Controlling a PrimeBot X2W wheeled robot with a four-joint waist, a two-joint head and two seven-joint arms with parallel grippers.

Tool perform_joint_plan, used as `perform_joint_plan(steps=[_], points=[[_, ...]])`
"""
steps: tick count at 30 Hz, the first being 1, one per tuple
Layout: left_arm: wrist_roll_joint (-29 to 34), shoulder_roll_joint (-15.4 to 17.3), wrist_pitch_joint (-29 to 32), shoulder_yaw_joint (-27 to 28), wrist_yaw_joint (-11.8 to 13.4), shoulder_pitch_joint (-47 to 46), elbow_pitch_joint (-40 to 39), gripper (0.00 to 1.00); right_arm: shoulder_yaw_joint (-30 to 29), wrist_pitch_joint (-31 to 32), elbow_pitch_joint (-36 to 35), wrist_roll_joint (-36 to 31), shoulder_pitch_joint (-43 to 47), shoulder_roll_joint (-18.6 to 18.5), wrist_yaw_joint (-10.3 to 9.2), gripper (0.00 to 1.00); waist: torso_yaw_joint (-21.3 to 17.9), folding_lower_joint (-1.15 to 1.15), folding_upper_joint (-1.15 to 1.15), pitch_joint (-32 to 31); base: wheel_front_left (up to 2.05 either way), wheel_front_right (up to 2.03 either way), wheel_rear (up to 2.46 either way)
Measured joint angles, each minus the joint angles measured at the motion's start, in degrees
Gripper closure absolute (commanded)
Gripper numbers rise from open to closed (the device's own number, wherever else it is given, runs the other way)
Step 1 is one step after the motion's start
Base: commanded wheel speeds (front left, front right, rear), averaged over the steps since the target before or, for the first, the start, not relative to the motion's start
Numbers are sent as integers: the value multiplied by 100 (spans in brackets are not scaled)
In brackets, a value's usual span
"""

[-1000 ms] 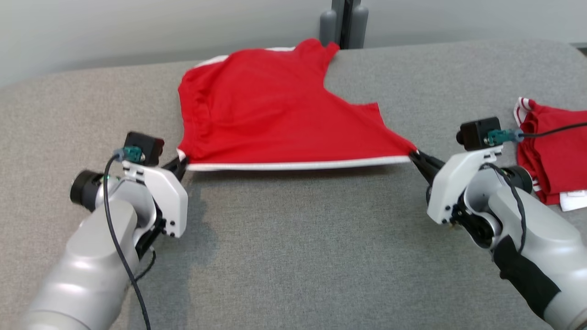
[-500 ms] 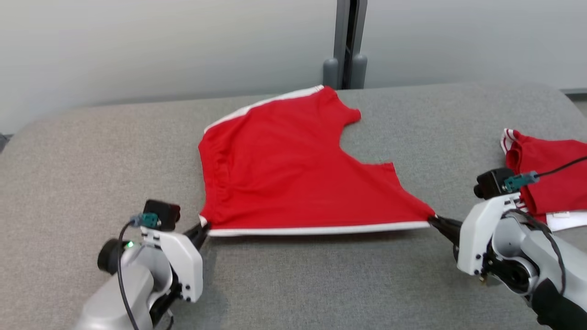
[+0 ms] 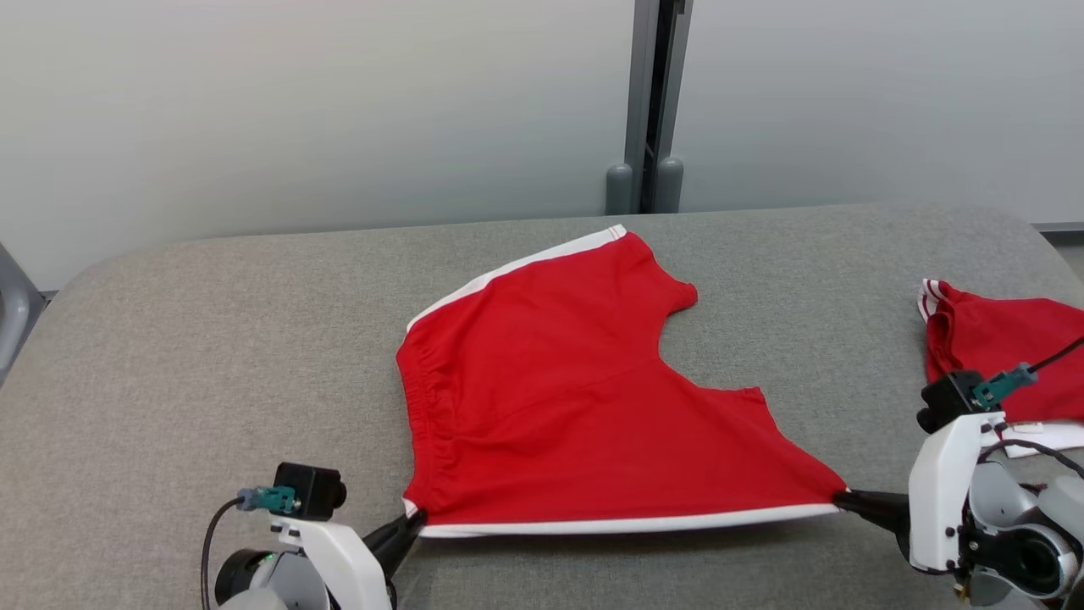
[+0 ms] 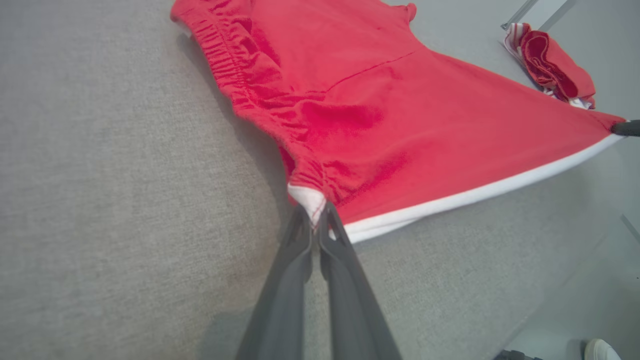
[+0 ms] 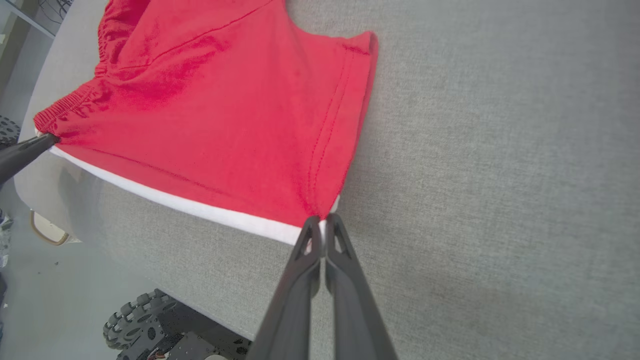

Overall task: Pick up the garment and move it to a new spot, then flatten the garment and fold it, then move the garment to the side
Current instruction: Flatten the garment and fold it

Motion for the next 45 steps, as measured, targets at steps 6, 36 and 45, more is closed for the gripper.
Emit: perform_joint_plan(steps=[6, 36, 45], points=[[-536, 319, 420, 120, 218, 750, -1162, 100, -70, 561, -405, 433, 348, -432, -1, 100, 10, 0, 0, -98, 0, 0, 0], [-2832, 906, 2160, 1003, 1129, 1305, -4157, 100, -1081, 1417, -1223, 831, -231, -1110, -9, 100, 659, 0, 0, 561, 0, 0, 0], [-3219, 589, 2523, 1200, 1004, 596, -3869, 100, -1358, 1629, -631, 280, -1292, -588, -9, 100, 1010, 0, 0, 1111, 0, 0, 0]])
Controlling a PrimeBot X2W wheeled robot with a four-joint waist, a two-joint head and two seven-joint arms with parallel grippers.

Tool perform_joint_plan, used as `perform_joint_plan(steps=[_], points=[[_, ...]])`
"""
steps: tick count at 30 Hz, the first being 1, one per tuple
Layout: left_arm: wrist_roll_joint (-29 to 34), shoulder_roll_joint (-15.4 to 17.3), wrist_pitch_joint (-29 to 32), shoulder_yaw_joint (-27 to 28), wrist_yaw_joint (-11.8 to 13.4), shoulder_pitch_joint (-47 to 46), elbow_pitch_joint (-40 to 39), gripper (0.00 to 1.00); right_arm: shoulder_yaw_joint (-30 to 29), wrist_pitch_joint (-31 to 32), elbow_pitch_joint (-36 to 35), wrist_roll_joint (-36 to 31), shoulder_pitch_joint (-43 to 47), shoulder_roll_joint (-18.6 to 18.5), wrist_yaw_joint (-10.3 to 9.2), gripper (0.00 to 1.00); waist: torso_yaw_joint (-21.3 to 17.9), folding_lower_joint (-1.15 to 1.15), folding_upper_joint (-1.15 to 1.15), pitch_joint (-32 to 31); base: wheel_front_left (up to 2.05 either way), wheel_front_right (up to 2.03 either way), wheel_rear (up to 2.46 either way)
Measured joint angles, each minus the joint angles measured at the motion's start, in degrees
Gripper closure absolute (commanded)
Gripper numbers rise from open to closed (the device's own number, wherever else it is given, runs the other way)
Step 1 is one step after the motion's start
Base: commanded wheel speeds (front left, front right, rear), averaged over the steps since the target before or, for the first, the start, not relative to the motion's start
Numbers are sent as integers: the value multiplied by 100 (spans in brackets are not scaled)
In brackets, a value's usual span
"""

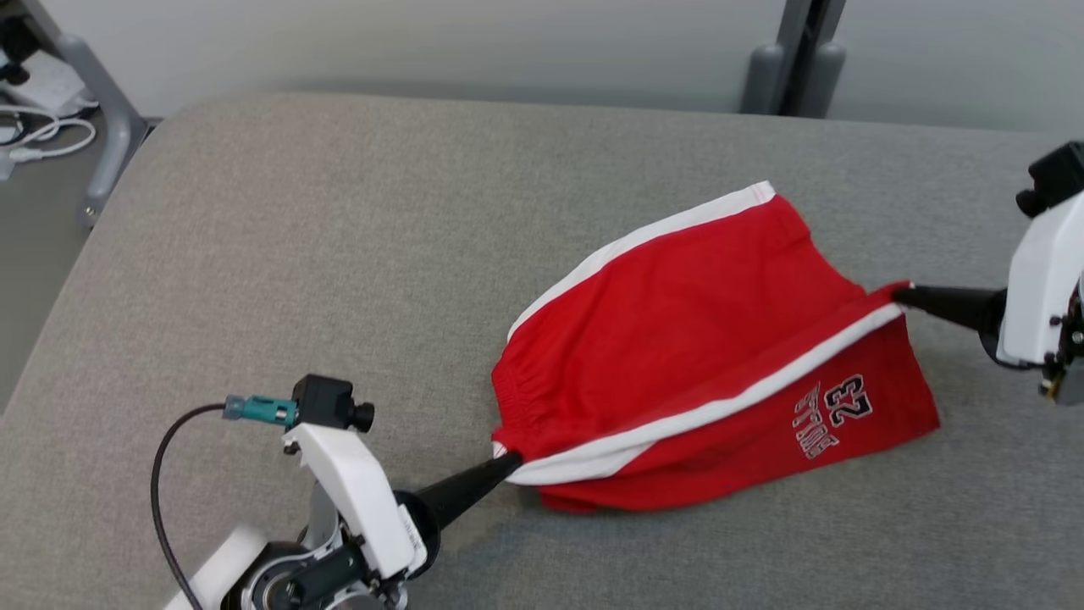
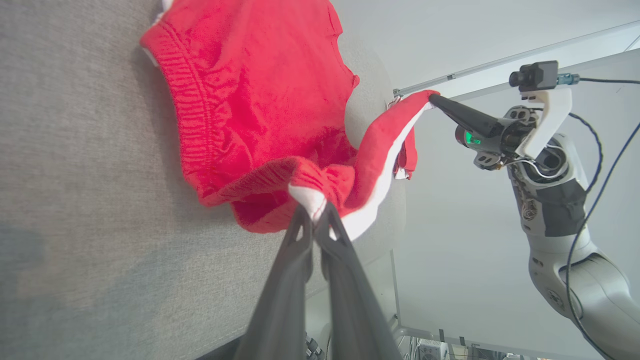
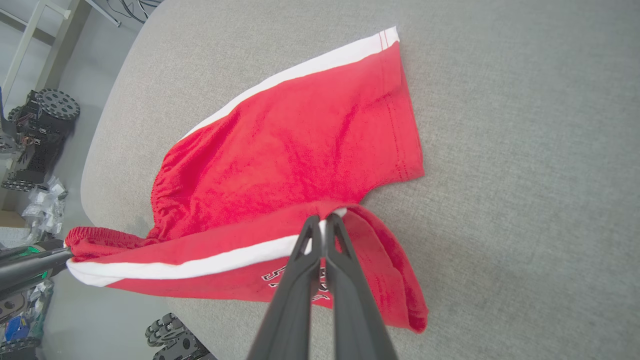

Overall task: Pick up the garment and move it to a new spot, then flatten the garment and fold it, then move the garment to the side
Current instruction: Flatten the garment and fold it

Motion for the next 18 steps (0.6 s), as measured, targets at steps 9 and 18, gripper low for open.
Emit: perform_joint_plan(steps=[9, 18], points=[[147, -485, -220, 112, -213, -698, 693, 100, -236, -126, 677, -628, -706, 602, 0, 100, 251, 0, 0, 526, 0, 0, 0], [304, -903, -511, 214, -505, -1255, 1427, 100, -483, -441, 1310, -1149, -1211, 942, 0, 100, 440, 0, 0, 937, 0, 0, 0]])
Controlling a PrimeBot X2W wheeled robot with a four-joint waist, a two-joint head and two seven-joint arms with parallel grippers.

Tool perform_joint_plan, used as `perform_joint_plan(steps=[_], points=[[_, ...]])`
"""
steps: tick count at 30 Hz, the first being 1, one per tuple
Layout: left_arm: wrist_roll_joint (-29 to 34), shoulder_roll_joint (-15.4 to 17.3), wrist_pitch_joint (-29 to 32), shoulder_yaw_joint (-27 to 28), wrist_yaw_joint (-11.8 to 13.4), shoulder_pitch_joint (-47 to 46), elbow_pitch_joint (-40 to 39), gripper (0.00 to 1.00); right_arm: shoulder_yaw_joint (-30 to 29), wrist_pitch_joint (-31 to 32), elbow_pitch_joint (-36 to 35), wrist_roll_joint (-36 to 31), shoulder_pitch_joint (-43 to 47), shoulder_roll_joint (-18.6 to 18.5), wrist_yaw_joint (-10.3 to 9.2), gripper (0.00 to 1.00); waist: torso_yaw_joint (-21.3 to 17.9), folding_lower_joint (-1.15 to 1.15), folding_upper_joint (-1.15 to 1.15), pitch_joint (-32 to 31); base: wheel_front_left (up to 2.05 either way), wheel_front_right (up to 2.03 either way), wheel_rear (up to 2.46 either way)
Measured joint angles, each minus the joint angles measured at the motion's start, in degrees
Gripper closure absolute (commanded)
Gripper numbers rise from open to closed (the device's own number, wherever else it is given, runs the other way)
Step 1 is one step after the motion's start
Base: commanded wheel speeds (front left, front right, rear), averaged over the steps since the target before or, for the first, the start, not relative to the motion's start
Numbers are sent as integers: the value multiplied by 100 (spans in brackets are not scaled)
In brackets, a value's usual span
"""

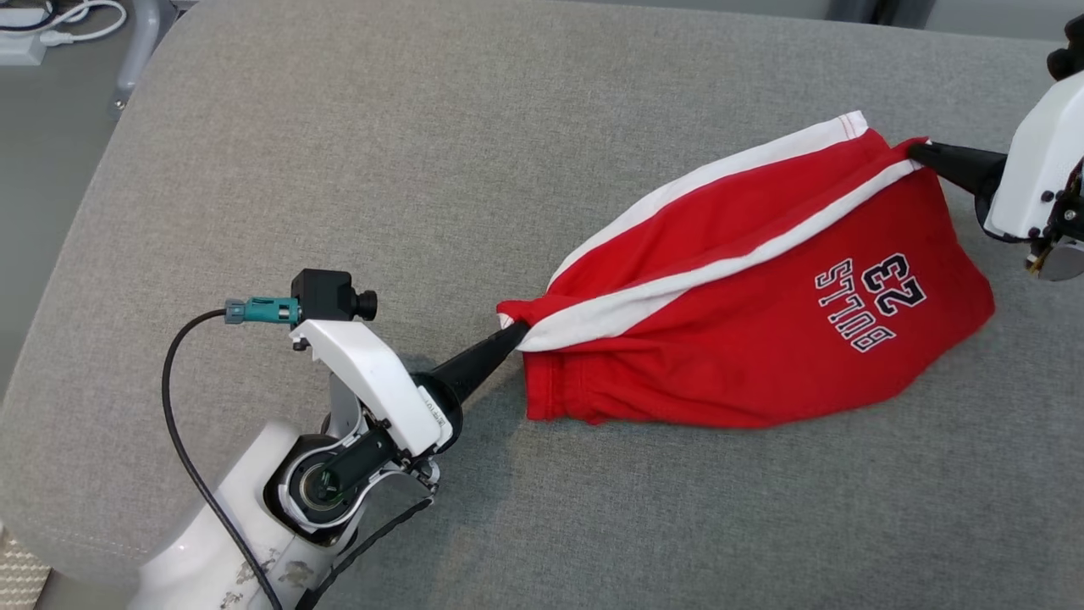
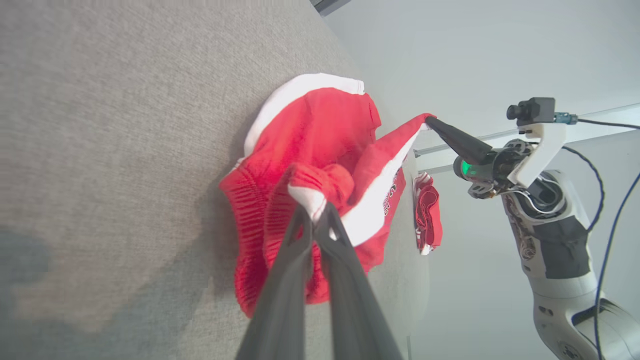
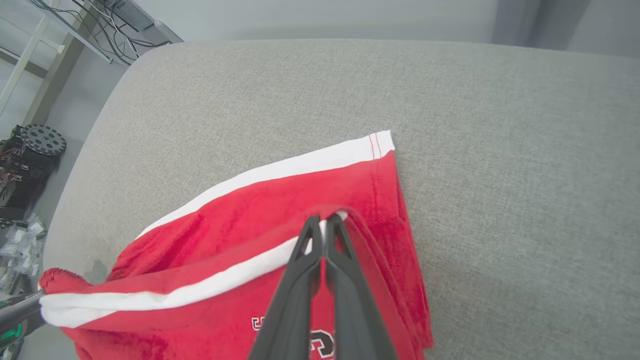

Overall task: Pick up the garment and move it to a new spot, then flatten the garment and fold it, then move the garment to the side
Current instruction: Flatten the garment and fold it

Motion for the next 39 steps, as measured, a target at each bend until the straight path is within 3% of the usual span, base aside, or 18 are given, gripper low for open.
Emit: perform_joint_plan(steps=[9, 25, 29, 30, 31, 32, 33, 39], points=[[158, -366, -360, 65, -200, -357, 603, 100, -165, -444, 589, -410, -286, 265, 0, 100, 167, 0, 0, 293, 0, 0, 0], [352, -755, -755, 97, -432, -883, 1323, 99, -257, -730, 972, -658, -603, 470, 0, 100, 289, 0, 0, 633, 0, 0, 0], [352, -794, -765, 100, -450, -950, 1411, 68, -270, -781, 1006, -698, -660, 499, 0, 100, 309, 0, 0, 668, 0, 0, 0], [352, -802, -776, 100, -456, -963, 1434, 59, -276, -800, 1029, -698, -660, 509, 0, 90, 312, 0, 0, 673, 0, 0, 0], [354, -812, -787, 96, -456, -983, 1460, 50, -291, -829, 1077, -700, -661, 522, 0, 57, 314, 0, 0, 675, 0, 0, 0], [364, -818, -812, 94, -457, -1007, 1483, 16, -310, -898, 1117, -716, -662, 535, 0, 0, 314, 0, 0, 677, 0, 0, 0], [386, -826, -843, 104, -457, -1036, 1518, 0, -368, -969, 1180, -711, -675, 564, 0, 0, 313, 0, 0, 677, 0, 0, 0], [403, -879, -940, 135, -458, -1131, 1751, 0, -441, -1199, 1459, -792, -776, 699, 0, 0, 287, 0, 0, 642, 0, 0, 0]])
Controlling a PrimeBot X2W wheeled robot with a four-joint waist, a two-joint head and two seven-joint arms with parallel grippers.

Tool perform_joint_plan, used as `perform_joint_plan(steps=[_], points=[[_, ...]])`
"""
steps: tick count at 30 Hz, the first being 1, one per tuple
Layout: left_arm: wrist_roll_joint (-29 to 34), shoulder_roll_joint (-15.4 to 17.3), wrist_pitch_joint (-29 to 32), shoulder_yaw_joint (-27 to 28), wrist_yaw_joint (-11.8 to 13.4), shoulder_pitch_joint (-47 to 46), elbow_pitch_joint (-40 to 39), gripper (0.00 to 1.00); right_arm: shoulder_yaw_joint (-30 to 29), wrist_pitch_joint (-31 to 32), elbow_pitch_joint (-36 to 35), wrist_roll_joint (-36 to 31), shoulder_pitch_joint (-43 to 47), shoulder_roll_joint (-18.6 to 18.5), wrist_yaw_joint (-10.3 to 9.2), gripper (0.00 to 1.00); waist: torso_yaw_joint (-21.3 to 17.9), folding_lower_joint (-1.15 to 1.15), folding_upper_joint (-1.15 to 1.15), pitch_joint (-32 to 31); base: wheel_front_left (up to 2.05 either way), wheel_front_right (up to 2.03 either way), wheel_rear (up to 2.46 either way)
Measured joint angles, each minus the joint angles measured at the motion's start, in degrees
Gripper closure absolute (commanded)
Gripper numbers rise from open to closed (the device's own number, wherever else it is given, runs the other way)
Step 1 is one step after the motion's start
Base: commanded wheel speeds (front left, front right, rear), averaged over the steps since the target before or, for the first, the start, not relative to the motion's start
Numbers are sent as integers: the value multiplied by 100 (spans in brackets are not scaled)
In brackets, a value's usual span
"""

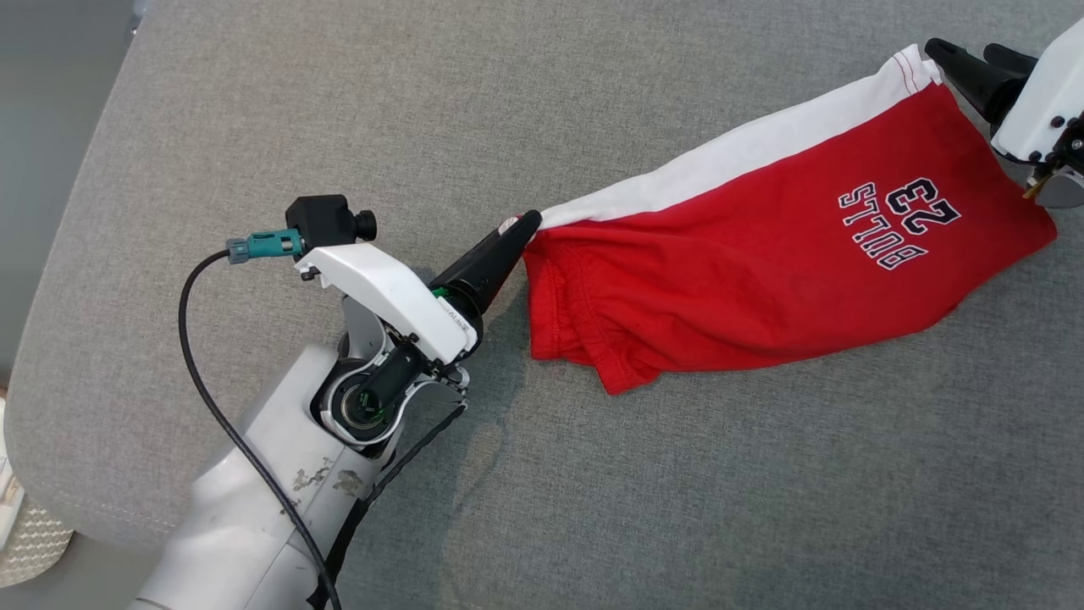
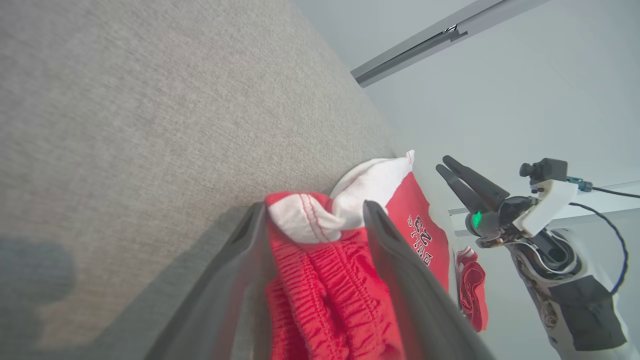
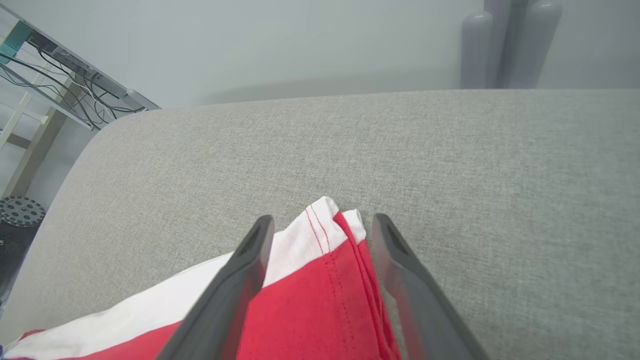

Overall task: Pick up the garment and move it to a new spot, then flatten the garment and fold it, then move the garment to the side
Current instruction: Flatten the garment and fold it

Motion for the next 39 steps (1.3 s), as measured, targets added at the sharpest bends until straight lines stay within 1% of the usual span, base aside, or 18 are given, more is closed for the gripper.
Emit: perform_joint_plan(steps=[5, 8, 10, 13, 19, 21, 24, 26, 28, 30, 32, 34, 36, 39], points=[[53, -20, -201, 57, -16, -24, 189, 0, 2, -216, 123, -56, 10, 82, 0, 0, -40, 0, 0, -88, 0, 0, 0], [100, -12, -441, 153, 11, -24, 334, 0, 5, -490, 175, -111, 113, 88, 0, 0, -75, 0, 0, -187, 0, 0, 0], [177, 14, -619, 188, 36, -24, 411, 0, 9, -757, 170, -168, 227, 89, 0, 0, -103, 0, 0, -274, 0, 0, 0], [523, 160, -1070, 169, 104, -18, 521, 0, 51, -1191, 55, -243, 474, 98, 0, 0, -162, 0, 0, -439, 0, 0, 0], [994, 305, -1947, 134, 166, 316, 482, 0, 164, -2316, -331, -465, 1155, 94, 0, 0, -332, 0, 0, -880, 0, 0, 0], [1257, 414, -2265, 73, 222, 458, 403, 0, 202, -2738, -523, -556, 1424, 109, 0, 0, -403, 0, 0, -1051, 0, 0, 0], [1682, 591, -2539, 13, 407, 714, 275, 0, 227, -3207, -679, -691, 1798, 108, 0, 0, -529, 0, 0, -1302, 0, 0, 0], [2028, 692, -2631, 25, 557, 893, 165, 0, 202, -3412, -709, -800, 2033, 97, 0, 0, -624, 0, 0, -1453, 0, 0, 0], [2424, 762, -2657, 60, 765, 1078, 49, 0, 144, -3526, -749, -888, 2262, 122, 0, 0, -723, 0, 0, -1587, 0, 0, 0], [2970, 822, -2662, 248, 975, 1301, -178, 0, 33, -3615, -783, -970, 2499, 181, 0, 0, -817, 0, 0, -1711, 0, 0, 0], [3342, 780, -2670, 487, 1095, 1557, -425, 0, -93, -3661, -838, -1022, 2729, 268, 0, 0, -909, 0, 0, -1819, 0, 0, 0], [3628, 665, -2669, 714, 1149, 1905, -631, 0, -241, -3685, -876, -1090, 2976, 359, 0, 0, -997, 0, 0, -1917, 0, 0, 0], [4016, 621, -2669, 921, 1182, 2191, -821, 0, -413, -3710, -917, -1187, 3212, 433, 0, 0, -1073, 0, 0, -2013, 0, 0, 0], [4592, 536, -2670, 1284, 1209, 2575, -1156, 0, -740, -3727, -1066, -1653, 3566, 535, 0, 0, -1165, 0, 0, -2160, 0, 0, 0]])
